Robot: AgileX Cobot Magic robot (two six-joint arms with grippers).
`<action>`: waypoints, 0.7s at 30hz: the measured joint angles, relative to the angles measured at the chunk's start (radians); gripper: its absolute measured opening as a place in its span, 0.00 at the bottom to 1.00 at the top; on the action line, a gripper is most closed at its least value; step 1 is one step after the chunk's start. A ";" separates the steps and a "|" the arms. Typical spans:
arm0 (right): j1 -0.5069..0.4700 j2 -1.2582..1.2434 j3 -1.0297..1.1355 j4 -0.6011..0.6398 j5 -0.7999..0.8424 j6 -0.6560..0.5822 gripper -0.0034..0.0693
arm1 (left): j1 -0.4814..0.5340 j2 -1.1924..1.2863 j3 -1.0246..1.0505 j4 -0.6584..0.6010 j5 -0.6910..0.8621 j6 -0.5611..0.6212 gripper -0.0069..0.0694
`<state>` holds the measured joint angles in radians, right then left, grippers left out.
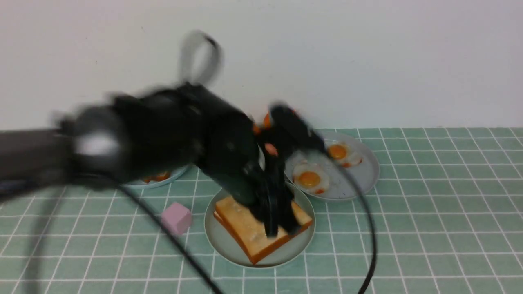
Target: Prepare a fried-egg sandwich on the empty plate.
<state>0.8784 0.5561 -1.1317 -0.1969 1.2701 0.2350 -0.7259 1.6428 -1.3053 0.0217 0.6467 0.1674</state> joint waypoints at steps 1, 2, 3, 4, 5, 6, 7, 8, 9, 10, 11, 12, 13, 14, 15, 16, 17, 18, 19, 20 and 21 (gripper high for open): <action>0.000 0.000 0.000 0.000 0.000 0.000 0.11 | 0.000 -0.036 0.000 -0.015 0.003 -0.017 0.38; 0.000 0.000 0.000 0.000 0.000 0.000 0.11 | 0.000 -0.084 0.000 -0.033 0.006 -0.040 0.33; 0.000 0.000 0.000 0.002 0.000 0.000 0.12 | 0.000 -0.175 0.003 -0.061 0.007 -0.066 0.25; 0.000 0.000 0.000 0.003 0.000 0.000 0.12 | 0.000 -0.257 0.019 -0.079 -0.003 -0.077 0.17; 0.000 0.000 0.000 0.003 0.000 0.000 0.12 | 0.000 -0.271 0.022 -0.082 -0.005 -0.077 0.17; 0.000 -0.002 0.001 0.003 0.000 0.000 0.12 | 0.000 -0.372 0.059 -0.098 -0.032 -0.077 0.08; 0.000 -0.007 0.004 0.003 0.000 0.001 0.12 | 0.000 -0.476 0.108 -0.113 -0.061 -0.076 0.07; 0.000 -0.014 0.008 0.005 0.000 0.004 0.12 | 0.000 -0.536 0.148 -0.119 -0.083 -0.075 0.07; 0.000 -0.024 0.018 0.007 0.000 0.009 0.12 | 0.000 -0.611 0.207 -0.123 -0.113 -0.074 0.07; 0.000 -0.024 0.020 0.007 0.000 0.009 0.12 | 0.000 -0.626 0.233 -0.124 -0.119 -0.074 0.07; 0.000 -0.047 0.047 0.008 0.000 0.028 0.12 | 0.000 -0.745 0.349 -0.126 -0.163 -0.074 0.07; 0.000 -0.059 0.061 0.008 0.000 0.038 0.12 | 0.000 -0.818 0.429 -0.130 -0.195 -0.075 0.07; 0.000 -0.070 0.077 0.007 0.000 0.050 0.12 | 0.000 -0.875 0.479 -0.135 -0.217 -0.080 0.07; 0.000 -0.088 0.103 0.006 0.000 0.066 0.11 | 0.000 -0.961 0.594 -0.145 -0.276 -0.093 0.07; 0.000 -0.107 0.132 0.001 0.000 0.084 0.09 | 0.000 -1.032 0.676 -0.154 -0.326 -0.107 0.07; 0.000 -0.110 0.137 0.001 0.000 0.087 0.09 | 0.000 -1.045 0.676 -0.156 -0.337 -0.107 0.07; 0.000 -0.135 0.173 -0.008 0.000 0.109 0.06 | 0.000 -1.156 0.801 -0.167 -0.415 -0.130 0.07; 0.000 -0.147 0.200 -0.013 -0.003 0.118 0.05 | 0.000 -1.226 0.872 -0.171 -0.469 -0.144 0.07; 0.000 -0.157 0.222 -0.019 -0.018 0.129 0.04 | 0.000 -1.281 0.924 -0.173 -0.508 -0.155 0.07; 0.000 -0.169 0.253 -0.028 -0.042 0.143 0.04 | 0.000 -1.347 0.991 -0.176 -0.557 -0.167 0.07; 0.000 -0.177 0.276 -0.033 -0.075 0.155 0.04 | 0.000 -1.433 1.047 -0.178 -0.592 -0.180 0.07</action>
<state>0.8784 0.3786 -0.8561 -0.2297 1.1952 0.3902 -0.7259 0.2098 -0.2585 -0.1562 0.0550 -0.0129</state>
